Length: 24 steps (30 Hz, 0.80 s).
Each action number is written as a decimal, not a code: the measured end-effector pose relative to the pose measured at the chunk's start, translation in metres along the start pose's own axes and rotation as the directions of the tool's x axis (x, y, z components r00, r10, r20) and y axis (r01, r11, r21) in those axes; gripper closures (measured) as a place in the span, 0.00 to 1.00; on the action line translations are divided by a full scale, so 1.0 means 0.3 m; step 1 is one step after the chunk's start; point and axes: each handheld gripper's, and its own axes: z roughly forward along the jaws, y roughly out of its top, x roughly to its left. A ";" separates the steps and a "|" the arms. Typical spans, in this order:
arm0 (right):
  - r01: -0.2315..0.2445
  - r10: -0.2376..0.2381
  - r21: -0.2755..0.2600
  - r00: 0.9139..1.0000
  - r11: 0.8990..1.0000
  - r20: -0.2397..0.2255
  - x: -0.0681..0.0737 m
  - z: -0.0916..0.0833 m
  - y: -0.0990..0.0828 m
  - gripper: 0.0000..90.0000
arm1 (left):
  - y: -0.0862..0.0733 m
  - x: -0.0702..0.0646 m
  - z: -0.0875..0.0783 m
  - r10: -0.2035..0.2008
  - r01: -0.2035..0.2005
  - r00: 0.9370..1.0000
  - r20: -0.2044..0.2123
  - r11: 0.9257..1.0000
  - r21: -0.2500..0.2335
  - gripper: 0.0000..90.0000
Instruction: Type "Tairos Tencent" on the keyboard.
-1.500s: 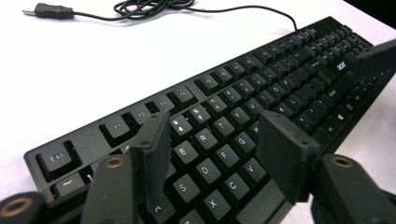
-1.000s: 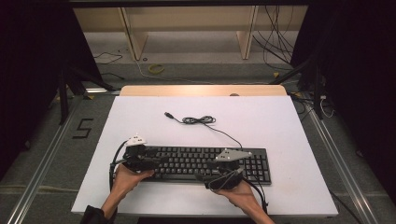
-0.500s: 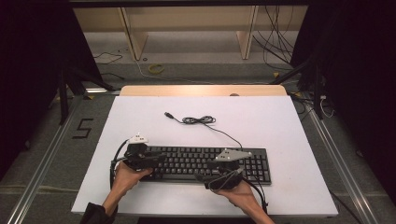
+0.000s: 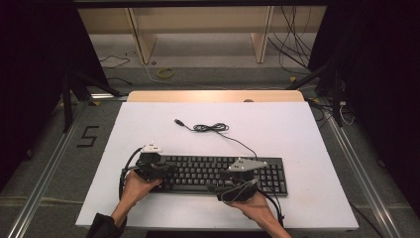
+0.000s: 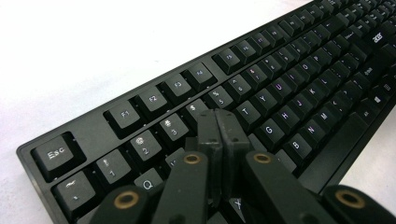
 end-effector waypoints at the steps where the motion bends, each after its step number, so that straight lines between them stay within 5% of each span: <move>1: 0.000 0.000 0.000 1.000 1.000 0.001 0.000 0.000 0.000 0.36 | 0.001 -0.002 0.002 -0.002 0.002 1.000 -0.001 1.000 0.003 0.99; 13: -0.001 0.001 0.001 1.000 1.000 0.000 0.002 0.001 0.000 0.36 | -0.002 0.005 0.031 0.001 0.000 1.000 -0.021 0.999 0.040 0.99; 24: 0.004 -0.004 0.001 1.000 1.000 -0.001 0.009 0.007 0.004 0.36 | 0.003 0.003 0.013 -0.012 0.012 1.000 -0.012 1.000 0.002 0.93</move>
